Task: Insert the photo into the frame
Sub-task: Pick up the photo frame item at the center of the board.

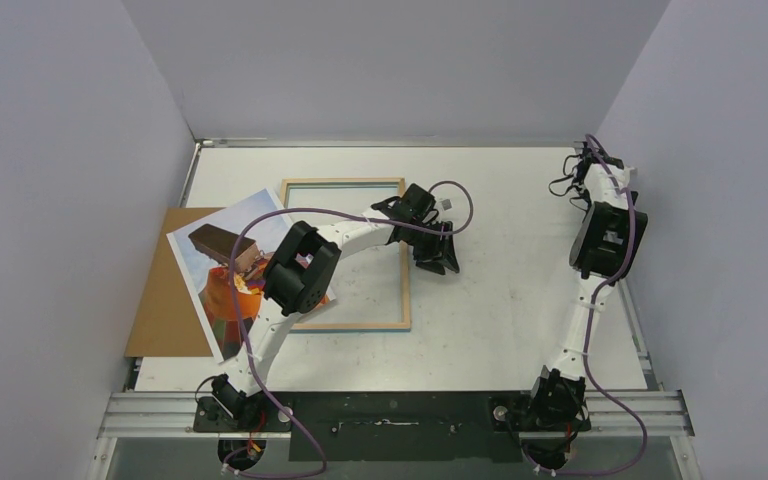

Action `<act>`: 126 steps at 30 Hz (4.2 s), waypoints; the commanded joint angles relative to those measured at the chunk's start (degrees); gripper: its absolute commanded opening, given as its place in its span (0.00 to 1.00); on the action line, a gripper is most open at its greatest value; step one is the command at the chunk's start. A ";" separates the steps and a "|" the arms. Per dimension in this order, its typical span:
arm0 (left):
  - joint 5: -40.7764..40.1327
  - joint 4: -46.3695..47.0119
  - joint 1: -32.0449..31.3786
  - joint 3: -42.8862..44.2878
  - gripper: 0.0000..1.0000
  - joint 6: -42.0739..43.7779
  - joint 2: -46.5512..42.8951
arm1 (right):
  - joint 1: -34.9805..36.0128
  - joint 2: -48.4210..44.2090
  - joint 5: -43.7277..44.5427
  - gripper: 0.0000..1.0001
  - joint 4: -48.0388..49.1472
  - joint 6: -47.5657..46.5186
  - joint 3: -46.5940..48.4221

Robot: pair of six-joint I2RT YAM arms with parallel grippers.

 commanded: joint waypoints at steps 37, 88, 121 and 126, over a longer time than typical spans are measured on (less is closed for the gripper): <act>-4.64 -1.74 4.18 17.29 0.47 7.50 2.91 | 0.25 -12.85 -26.61 0.49 -9.46 -3.06 -6.83; 22.20 17.08 3.94 40.86 0.61 7.84 23.87 | 2.27 -20.41 -43.53 0.46 -7.21 -6.42 -12.86; 21.76 14.35 4.95 30.86 0.32 13.08 19.52 | 1.48 -20.93 -42.73 0.46 -5.82 -5.41 -14.14; 23.78 14.11 5.39 30.39 0.06 12.63 19.19 | 1.39 -20.61 -42.72 0.47 -5.00 -4.84 -14.76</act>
